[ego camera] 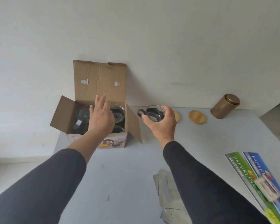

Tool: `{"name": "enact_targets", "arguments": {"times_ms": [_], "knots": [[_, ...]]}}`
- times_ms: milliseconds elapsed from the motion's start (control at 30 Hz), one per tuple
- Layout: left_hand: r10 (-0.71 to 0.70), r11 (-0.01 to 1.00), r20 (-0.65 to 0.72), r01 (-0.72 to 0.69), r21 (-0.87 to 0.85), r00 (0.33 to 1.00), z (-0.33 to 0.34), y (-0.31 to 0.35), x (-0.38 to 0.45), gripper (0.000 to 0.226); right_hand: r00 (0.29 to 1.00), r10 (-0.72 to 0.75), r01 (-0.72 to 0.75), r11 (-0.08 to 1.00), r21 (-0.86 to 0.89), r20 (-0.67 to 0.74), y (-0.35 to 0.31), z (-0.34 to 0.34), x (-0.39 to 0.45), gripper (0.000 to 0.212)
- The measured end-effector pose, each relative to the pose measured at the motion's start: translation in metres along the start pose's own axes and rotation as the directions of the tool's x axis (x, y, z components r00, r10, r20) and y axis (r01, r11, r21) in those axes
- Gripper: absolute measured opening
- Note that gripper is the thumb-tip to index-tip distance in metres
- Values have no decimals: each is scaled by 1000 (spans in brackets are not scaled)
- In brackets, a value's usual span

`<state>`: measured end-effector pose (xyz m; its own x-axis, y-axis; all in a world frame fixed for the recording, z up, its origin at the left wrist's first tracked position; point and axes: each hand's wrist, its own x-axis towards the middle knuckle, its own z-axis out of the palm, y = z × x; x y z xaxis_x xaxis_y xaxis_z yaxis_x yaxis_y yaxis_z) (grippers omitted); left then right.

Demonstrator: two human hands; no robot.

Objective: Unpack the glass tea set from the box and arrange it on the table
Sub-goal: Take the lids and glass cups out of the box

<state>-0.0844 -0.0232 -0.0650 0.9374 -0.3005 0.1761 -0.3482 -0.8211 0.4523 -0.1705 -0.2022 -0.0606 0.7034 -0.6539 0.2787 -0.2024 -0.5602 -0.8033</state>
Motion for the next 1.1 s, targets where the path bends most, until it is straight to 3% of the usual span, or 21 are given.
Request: {"name": "enact_targets", "arguments": {"times_ms": [133,233,400,533,833,1100], "knots": [[148,985,-12,-148,-88,989,35,59,0,45,988,98,-92,994,52,-121,47,-40,18,69],[204,977,91,-197,-80,975,76,100,-4,47,967,181,-173,983,62,-177,88,-68,36,73],[20,1000,435,-25,7,900,160,158,-16,55,939,272,-269,962,42,-208,170,-108,66,78],[-117,992,567,68,107,815,212,192,-16,69,932,308,-307,951,39,-192,228,-126,86,80],[-278,948,614,108,300,738,254,219,1,90,931,352,-347,936,61,-99,289,-130,126,81],[-289,941,611,102,322,737,258,222,1,88,935,350,-342,931,128,-48,308,-120,146,85]]}}
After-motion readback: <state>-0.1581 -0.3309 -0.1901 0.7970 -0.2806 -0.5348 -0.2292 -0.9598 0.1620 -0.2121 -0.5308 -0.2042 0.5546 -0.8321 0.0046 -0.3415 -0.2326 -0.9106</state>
